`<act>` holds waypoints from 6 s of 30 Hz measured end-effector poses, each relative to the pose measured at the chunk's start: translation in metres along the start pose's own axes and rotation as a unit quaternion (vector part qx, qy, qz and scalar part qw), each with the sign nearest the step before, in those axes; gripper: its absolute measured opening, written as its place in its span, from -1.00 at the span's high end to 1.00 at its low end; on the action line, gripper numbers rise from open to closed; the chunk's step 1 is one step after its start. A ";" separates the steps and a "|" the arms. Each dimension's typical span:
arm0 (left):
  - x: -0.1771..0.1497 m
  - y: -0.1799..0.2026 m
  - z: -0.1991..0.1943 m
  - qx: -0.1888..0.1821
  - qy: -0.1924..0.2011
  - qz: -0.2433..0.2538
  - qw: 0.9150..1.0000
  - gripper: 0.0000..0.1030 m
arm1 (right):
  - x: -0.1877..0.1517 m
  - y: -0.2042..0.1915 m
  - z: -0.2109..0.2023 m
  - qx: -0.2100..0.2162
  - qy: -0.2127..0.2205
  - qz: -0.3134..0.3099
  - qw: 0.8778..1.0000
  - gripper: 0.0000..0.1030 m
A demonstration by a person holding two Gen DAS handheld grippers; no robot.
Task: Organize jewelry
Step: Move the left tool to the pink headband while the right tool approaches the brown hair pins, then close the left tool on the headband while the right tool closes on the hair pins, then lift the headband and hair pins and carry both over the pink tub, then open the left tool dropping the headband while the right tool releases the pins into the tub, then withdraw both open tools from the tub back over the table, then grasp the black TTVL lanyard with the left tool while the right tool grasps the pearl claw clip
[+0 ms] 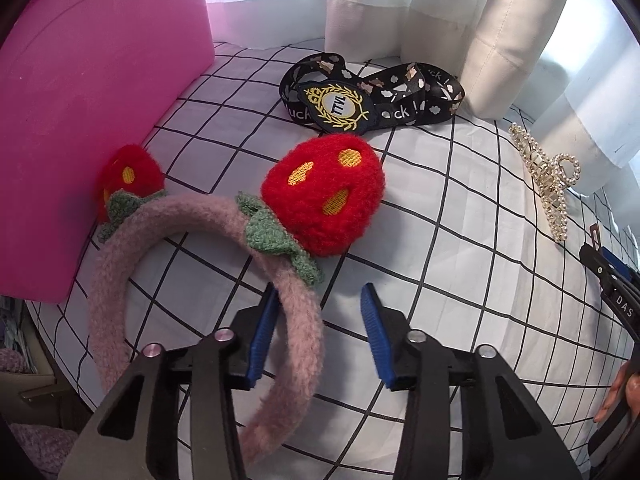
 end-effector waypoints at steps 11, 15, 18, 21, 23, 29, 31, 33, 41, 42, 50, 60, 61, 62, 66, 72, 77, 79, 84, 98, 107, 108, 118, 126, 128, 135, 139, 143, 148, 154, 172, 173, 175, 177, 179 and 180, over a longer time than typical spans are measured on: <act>-0.002 -0.005 -0.002 0.004 0.006 0.008 1.000 0.79 | -0.010 -0.010 -0.010 -0.006 0.010 -0.006 1.000 0.74; -0.004 -0.008 -0.008 0.008 0.015 0.011 1.000 0.81 | -0.020 -0.014 -0.015 -0.001 0.013 0.000 1.000 0.75; -0.007 -0.007 -0.016 0.010 0.023 0.016 1.000 0.82 | -0.026 -0.015 -0.021 0.004 0.016 0.001 1.000 0.75; -0.009 -0.007 -0.024 0.011 0.029 0.018 0.999 0.82 | -0.030 -0.023 -0.030 0.010 0.020 0.004 1.000 0.75; -0.010 -0.008 -0.031 0.012 0.035 0.021 0.999 0.82 | -0.029 -0.024 -0.034 0.016 0.024 0.005 1.000 0.75; -0.009 -0.011 -0.052 0.009 0.054 0.027 0.998 0.82 | -0.024 -0.035 -0.055 0.030 0.034 0.009 0.999 0.75; -0.008 -0.013 -0.060 0.006 0.061 0.027 0.998 0.82 | -0.017 -0.034 -0.064 0.034 0.038 0.008 0.999 0.75; -0.005 -0.015 -0.068 0.005 0.068 0.029 0.997 0.82 | -0.012 -0.040 -0.071 0.037 0.044 0.006 0.998 0.75; 0.012 -0.028 -0.105 -0.007 0.106 0.031 0.994 0.81 | 0.007 -0.068 -0.104 0.050 0.077 -0.004 0.996 0.75; 0.014 -0.029 -0.111 -0.008 0.111 0.031 0.993 0.81 | 0.010 -0.072 -0.108 0.051 0.081 -0.005 0.995 0.75; 0.035 -0.045 -0.154 -0.024 0.151 0.027 0.988 0.78 | 0.037 -0.106 -0.145 0.066 0.120 -0.019 0.990 0.75; 0.073 -0.074 -0.226 -0.060 0.215 0.016 0.975 0.69 | 0.085 -0.161 -0.194 0.094 0.174 -0.050 0.979 0.75; 0.079 -0.078 -0.232 -0.064 0.218 0.015 0.974 0.69 | 0.091 -0.168 -0.198 0.097 0.180 -0.054 0.977 0.75; 0.084 -0.083 -0.237 -0.068 0.221 0.012 0.973 0.67 | 0.098 -0.176 -0.203 0.102 0.186 -0.058 0.975 0.75; 0.102 -0.101 -0.254 -0.083 0.229 0.003 0.970 0.64 | 0.123 -0.211 -0.216 0.121 0.207 -0.078 0.968 0.75; 0.122 -0.123 -0.280 -0.106 0.240 -0.002 0.965 0.65 | 0.152 -0.254 -0.229 0.153 0.223 -0.090 0.959 0.75; 0.143 -0.154 -0.288 -0.097 0.246 -0.020 0.964 0.73 | 0.172 -0.295 -0.232 0.173 0.222 -0.106 0.954 0.75; 0.152 -0.174 -0.282 -0.091 0.237 -0.031 0.967 0.73 | 0.179 -0.315 -0.230 0.185 0.219 -0.116 0.951 0.75; 0.161 -0.224 -0.247 -0.048 0.204 -0.052 0.976 0.73 | 0.186 -0.367 -0.213 0.213 0.190 -0.142 0.948 0.75; 0.150 -0.283 -0.150 -0.017 0.098 -0.075 0.992 0.54 | 0.180 -0.466 -0.123 0.205 0.036 -0.206 0.956 0.62; 0.147 -0.311 -0.131 -0.002 0.085 -0.102 0.991 -0.44 | 0.187 -0.452 -0.104 0.182 0.023 -0.165 0.969 0.00; 0.147 -0.311 -0.132 0.001 0.087 -0.100 0.991 -0.46 | 0.187 -0.452 -0.105 0.179 0.025 -0.164 0.970 -0.02; 0.141 -0.326 -0.152 0.028 0.115 -0.116 0.986 -0.81 | 0.195 -0.438 -0.131 0.181 0.056 -0.147 0.971 -0.17; 0.137 -0.292 -0.195 0.011 0.167 -0.094 0.981 -0.82 | 0.172 -0.362 -0.189 0.210 0.133 -0.086 0.965 -0.20; 0.137 -0.272 -0.206 -0.004 0.183 -0.079 0.980 -0.82 | 0.158 -0.330 -0.198 0.201 0.146 -0.066 0.966 -0.22; 0.135 -0.168 -0.225 -0.085 0.198 -0.005 0.977 -0.85 | 0.107 -0.204 -0.194 0.120 0.137 0.017 0.983 -0.22; 0.127 -0.103 -0.212 -0.114 0.181 0.044 0.976 -0.85 | 0.076 -0.135 -0.179 0.073 0.113 0.068 0.989 -0.22; 0.119 -0.054 -0.186 -0.120 0.158 0.072 0.977 -0.85 | 0.055 -0.094 -0.163 0.051 0.096 0.097 0.989 -0.22; 0.110 -0.015 -0.135 -0.102 0.124 0.087 0.983 -0.85 | 0.045 -0.072 -0.135 0.046 0.078 0.105 0.990 -0.22; 0.106 0.006 -0.072 -0.076 0.091 0.098 0.988 -0.85 | 0.041 -0.068 -0.081 0.051 0.043 0.099 0.993 -0.22; 0.125 0.011 0.037 -0.037 0.039 0.087 0.995 -0.85 | 0.046 -0.069 0.020 0.022 -0.030 0.108 0.993 -0.22; 0.126 0.012 0.040 -0.036 0.040 0.089 0.995 -0.85 | 0.047 -0.069 0.021 0.019 -0.025 0.107 0.994 -0.22; 0.127 0.014 0.045 -0.035 0.040 0.092 0.994 -0.85 | 0.050 -0.069 0.024 0.015 -0.023 0.104 0.994 -0.22; 0.129 0.015 0.051 -0.034 0.040 0.093 0.994 -0.85 | 0.051 -0.070 0.025 0.012 -0.021 0.099 0.995 -0.22; 0.131 0.015 0.056 -0.039 0.037 0.092 0.994 -0.85 | 0.053 -0.072 0.027 0.013 -0.019 0.097 0.995 -0.22; 0.131 0.015 0.057 -0.042 0.037 0.091 0.994 -0.85 | 0.054 -0.072 0.027 0.014 -0.019 0.097 0.995 -0.22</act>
Point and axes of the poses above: each gripper's, at about its wrist camera, not at the fingertips, and z roughly the way its jaws point, y to its right, x to its top, the point moved 3 cm from there along z, roughly the way its jaws point, and after that the axes turned 4 degrees about y, right-handed, at the moved point
